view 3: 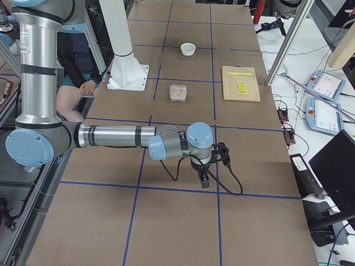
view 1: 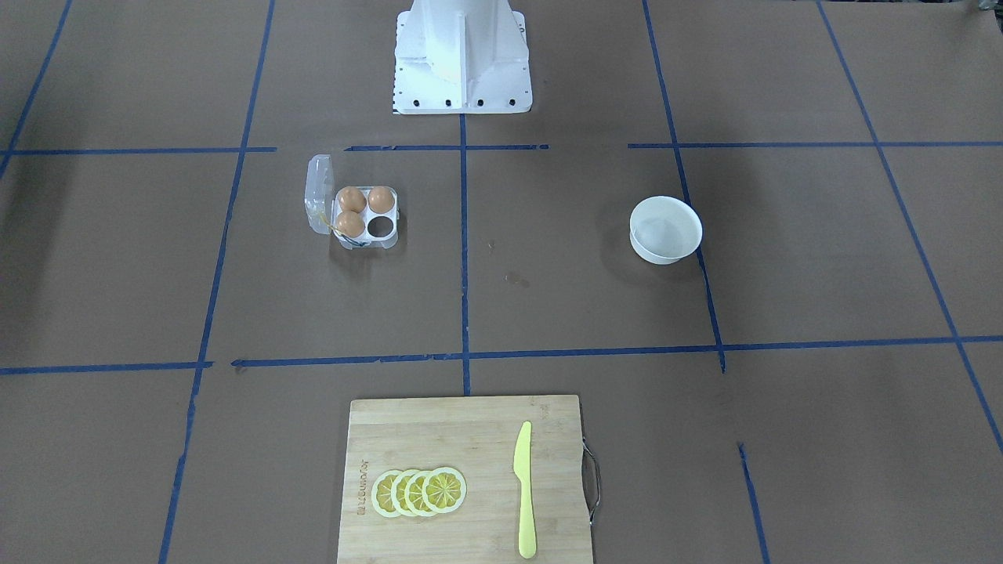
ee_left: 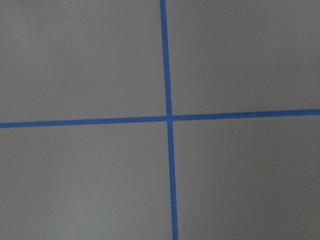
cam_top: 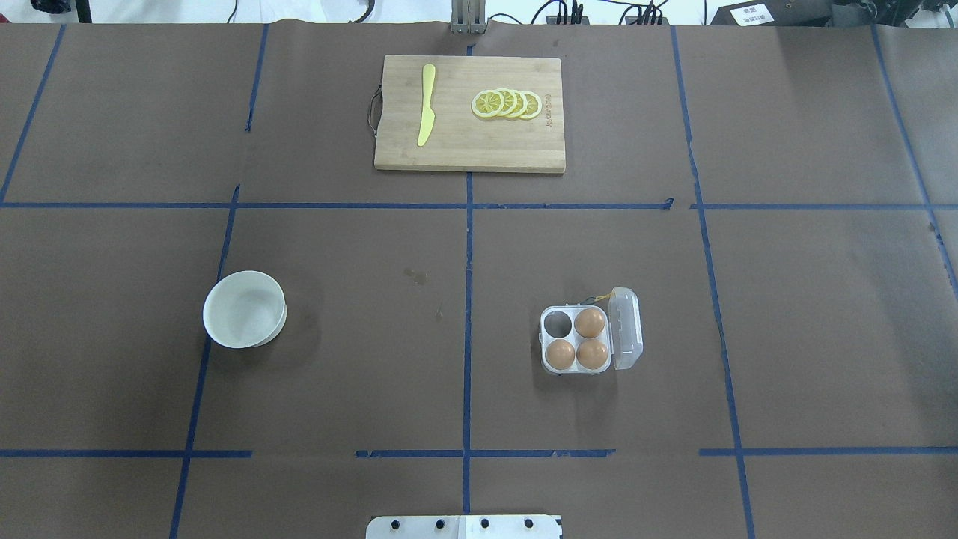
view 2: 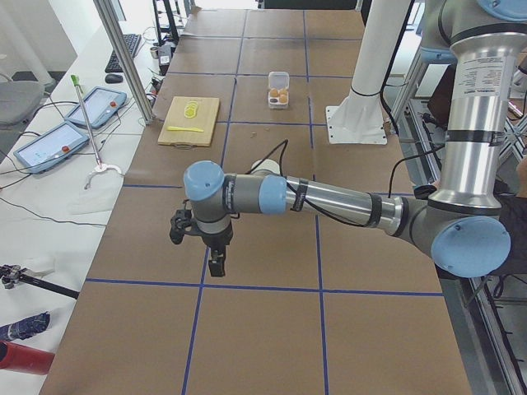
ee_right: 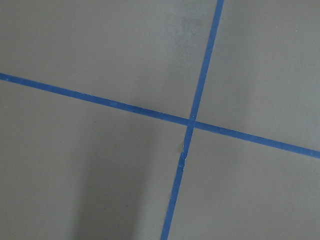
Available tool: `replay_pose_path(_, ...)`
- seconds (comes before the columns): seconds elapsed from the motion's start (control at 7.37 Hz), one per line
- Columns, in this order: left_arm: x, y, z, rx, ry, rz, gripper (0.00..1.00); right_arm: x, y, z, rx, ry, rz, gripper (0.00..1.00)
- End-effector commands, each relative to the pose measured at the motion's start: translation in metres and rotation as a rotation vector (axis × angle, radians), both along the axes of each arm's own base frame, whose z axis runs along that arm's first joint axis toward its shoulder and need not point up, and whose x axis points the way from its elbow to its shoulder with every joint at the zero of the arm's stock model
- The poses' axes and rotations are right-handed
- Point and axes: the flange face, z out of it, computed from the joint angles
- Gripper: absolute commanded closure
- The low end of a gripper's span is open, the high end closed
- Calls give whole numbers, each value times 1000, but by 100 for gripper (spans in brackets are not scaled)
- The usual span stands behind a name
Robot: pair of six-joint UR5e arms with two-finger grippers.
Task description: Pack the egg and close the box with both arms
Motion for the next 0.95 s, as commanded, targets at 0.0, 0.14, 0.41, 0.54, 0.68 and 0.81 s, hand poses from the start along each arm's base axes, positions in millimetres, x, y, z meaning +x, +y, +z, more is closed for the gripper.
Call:
replay_pose_path(0.0, -23, 53, 42, 87, 2, 29, 0, -21, -4, -22, -42, -50, 28, 0)
replay_pose_path(0.14, -23, 52, 45, 127, -7, 87, 0, -54, -5, -51, -82, -70, 46, 0)
replay_pose_path(0.41, -24, 48, 39, 146, -15, 93, 0, -125, 3, -108, -140, -103, 43, 0)
replay_pose_path(0.54, -22, 45, 38, 118, -9, 94, 0, -155, 9, -129, -162, -116, 31, 0)
replay_pose_path(0.68, -23, 30, 24, 73, -2, 93, 0, -183, 9, -152, -143, -147, 10, 0)
replay_pose_path(0.81, -24, 27, 19, 66, -2, 93, 0, -207, 16, -164, -72, -178, -31, 0)
